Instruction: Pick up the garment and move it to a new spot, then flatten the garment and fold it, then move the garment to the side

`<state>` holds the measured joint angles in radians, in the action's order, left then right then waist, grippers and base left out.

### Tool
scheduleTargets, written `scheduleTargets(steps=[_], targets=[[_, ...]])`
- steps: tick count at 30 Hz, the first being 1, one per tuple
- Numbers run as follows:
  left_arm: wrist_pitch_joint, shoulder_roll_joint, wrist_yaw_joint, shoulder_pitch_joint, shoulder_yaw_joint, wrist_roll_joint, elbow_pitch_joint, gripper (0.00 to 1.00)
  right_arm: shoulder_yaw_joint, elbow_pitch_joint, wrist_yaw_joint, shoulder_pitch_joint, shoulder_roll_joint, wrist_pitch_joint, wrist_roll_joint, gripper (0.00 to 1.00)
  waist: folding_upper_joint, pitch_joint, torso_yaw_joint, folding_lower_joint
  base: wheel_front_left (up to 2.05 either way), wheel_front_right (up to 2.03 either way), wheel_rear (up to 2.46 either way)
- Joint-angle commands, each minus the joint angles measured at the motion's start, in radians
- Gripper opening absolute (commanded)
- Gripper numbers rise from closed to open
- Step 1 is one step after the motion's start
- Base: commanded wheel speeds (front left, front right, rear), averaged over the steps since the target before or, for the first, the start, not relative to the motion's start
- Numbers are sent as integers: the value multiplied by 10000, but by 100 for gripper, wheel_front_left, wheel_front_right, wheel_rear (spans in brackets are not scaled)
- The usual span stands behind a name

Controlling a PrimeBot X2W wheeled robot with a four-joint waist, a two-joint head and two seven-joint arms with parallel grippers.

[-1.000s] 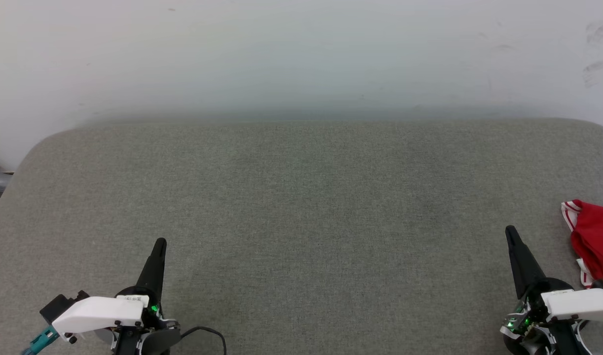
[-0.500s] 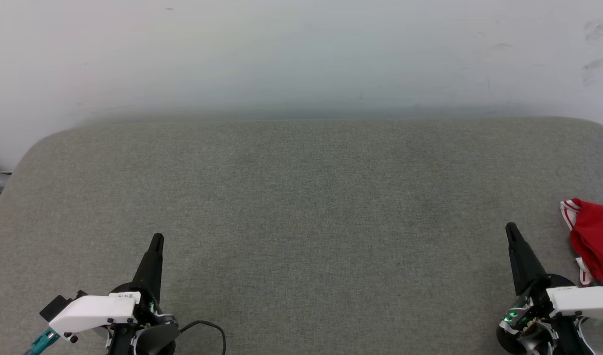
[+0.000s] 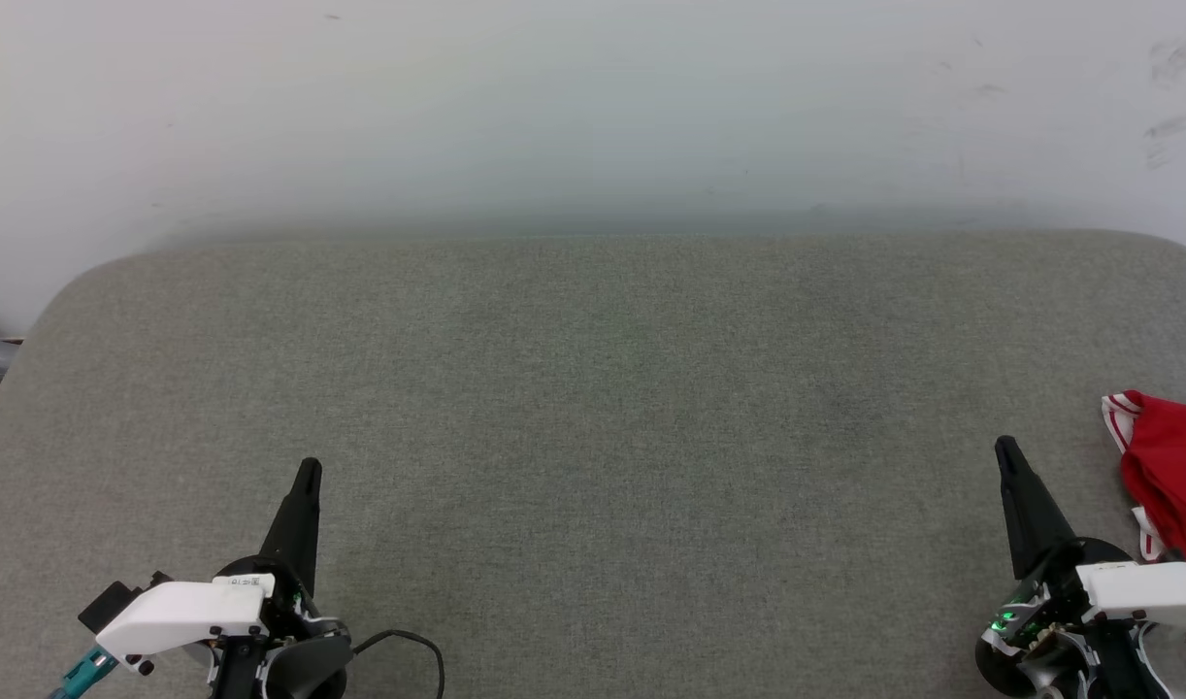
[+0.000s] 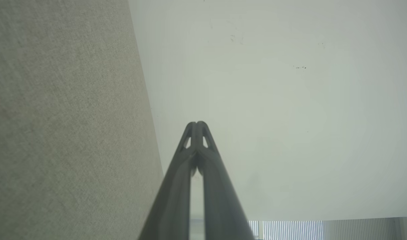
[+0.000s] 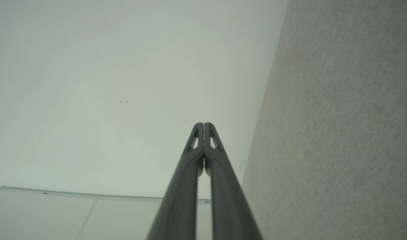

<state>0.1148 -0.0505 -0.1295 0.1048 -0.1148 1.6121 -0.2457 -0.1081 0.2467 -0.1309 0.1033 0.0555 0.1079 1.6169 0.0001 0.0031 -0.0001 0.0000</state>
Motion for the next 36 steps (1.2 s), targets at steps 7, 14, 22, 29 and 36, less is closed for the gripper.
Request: scheduleTargets(steps=[7, 14, 22, 29, 36], targets=[[29, 22, -38, 82, -31, 8, -6, 0, -21, 11, 3, 117, -27, 41, -10, 0, -1, 0, 1, 0, 0, 0, 0], [28, 22, -38, 82, -30, 9, -4, 0, -26, 10, 3, 118, -32, 36, -18, 0, -1, 0, 1, 0, 0, 0, 0], [27, 21, -27, 81, -29, 10, -5, 0, -33, 11, 3, 119, -37, 43, -26, 0, -1, 0, 1, 0, 0, 0, 0], [26, 21, -27, 81, -28, 11, -3, 0, -36, 11, 3, 120, -41, 43, -33, 0, -1, 0, 1, 0, 0, 0, 0], [25, 21, -27, 81, -26, 12, -2, 0, -42, 11, 3, 121, -46, 50, -39, 0, -1, 0, 1, 0, 0, 0, 0]])
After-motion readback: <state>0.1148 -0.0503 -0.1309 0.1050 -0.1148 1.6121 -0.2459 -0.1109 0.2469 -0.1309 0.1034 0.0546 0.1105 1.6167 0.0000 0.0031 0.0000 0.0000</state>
